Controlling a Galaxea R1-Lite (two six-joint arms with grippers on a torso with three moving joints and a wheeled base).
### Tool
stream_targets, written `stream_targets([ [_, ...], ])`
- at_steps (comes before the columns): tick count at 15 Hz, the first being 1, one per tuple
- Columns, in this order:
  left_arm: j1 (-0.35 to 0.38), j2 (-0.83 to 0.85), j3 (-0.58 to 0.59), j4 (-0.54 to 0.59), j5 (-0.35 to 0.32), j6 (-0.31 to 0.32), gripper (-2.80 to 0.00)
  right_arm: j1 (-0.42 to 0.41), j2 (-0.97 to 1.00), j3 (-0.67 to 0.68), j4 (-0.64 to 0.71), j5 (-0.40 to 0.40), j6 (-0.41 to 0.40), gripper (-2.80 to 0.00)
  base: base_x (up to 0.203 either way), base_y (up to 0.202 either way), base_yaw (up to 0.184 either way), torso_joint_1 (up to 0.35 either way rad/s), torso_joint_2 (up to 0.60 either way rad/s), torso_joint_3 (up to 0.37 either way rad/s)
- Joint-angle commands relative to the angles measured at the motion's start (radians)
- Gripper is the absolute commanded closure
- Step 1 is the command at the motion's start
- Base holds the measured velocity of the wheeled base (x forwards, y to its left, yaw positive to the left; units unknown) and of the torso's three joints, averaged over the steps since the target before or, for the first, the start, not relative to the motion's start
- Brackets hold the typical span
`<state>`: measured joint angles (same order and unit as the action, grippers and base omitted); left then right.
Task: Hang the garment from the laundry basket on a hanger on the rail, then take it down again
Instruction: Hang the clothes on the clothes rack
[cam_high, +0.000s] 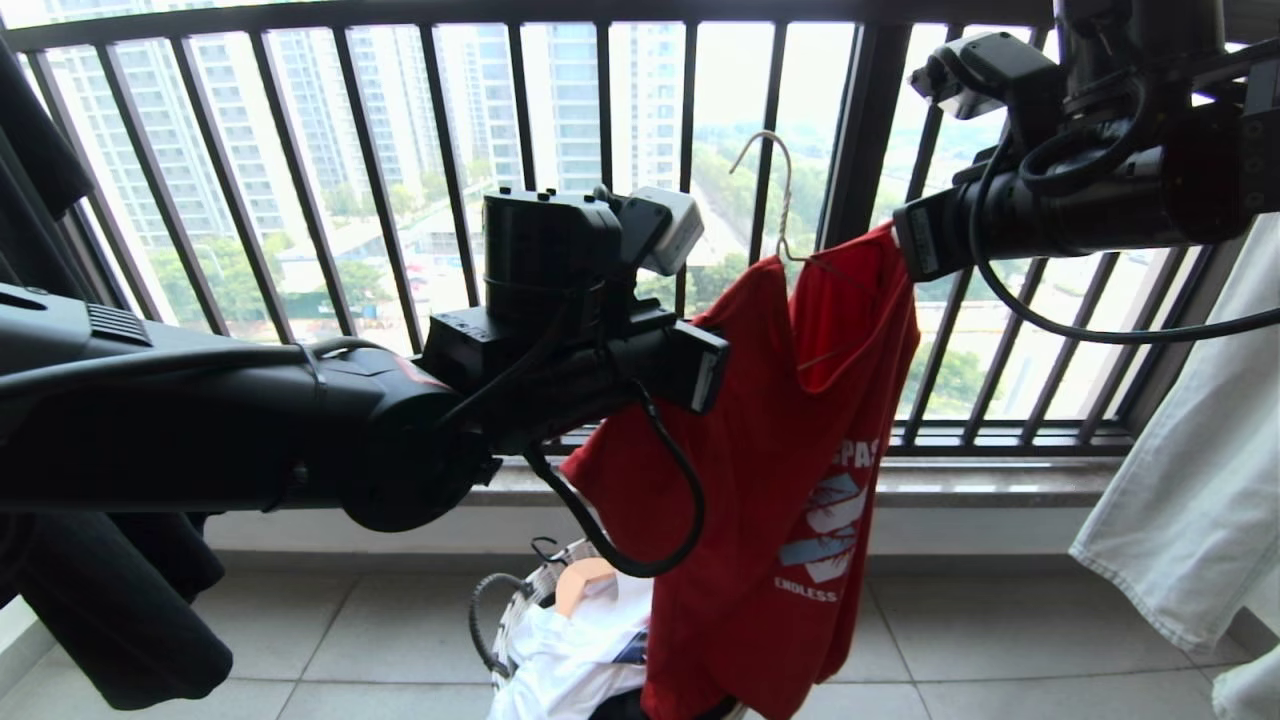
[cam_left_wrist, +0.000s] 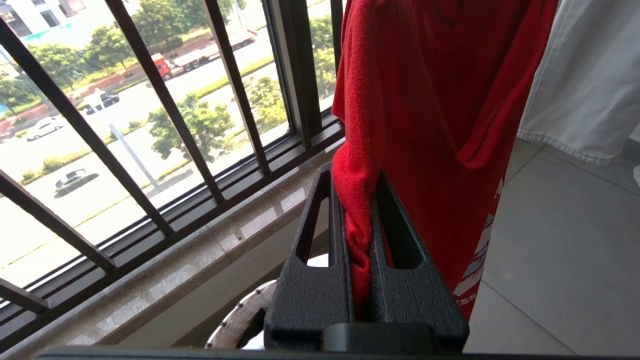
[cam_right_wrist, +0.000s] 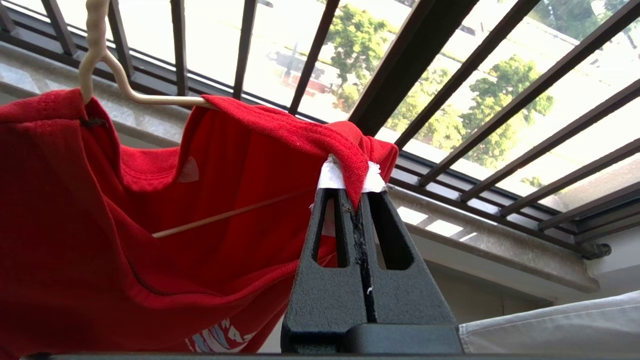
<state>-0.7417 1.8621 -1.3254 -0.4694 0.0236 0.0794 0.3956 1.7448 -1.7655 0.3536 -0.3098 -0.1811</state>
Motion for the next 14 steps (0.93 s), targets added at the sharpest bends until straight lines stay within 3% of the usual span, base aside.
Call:
stream_targets([
  [1,0.006,0.003,-0.016,0.006,0.015,0.003,0.00,-0.046,-0.009,-0.001,0.002,-0.003,-0.018,0.00,0.000,0.000,0.000,0.000,0.00,0.000],
  [4,0.013,0.002,-0.017,0.008,0.016,0.011,0.00,-0.094,-0.012,-0.003,-0.018,-0.021,-0.086,0.00,0.000,0.000,0.000,0.000,0.00,0.000],
  [8,0.008,-0.024,0.005,0.009,0.016,0.012,0.00,-0.115,0.044,-0.006,-0.180,-0.079,-0.197,0.00,0.000,0.000,0.000,0.000,0.00,0.000],
  [14,-0.046,-0.070,0.065,0.006,0.014,0.011,0.00,-0.111,0.088,-0.055,-0.208,-0.094,-0.217,0.00,0.000,0.000,0.000,0.000,0.00,0.000],
])
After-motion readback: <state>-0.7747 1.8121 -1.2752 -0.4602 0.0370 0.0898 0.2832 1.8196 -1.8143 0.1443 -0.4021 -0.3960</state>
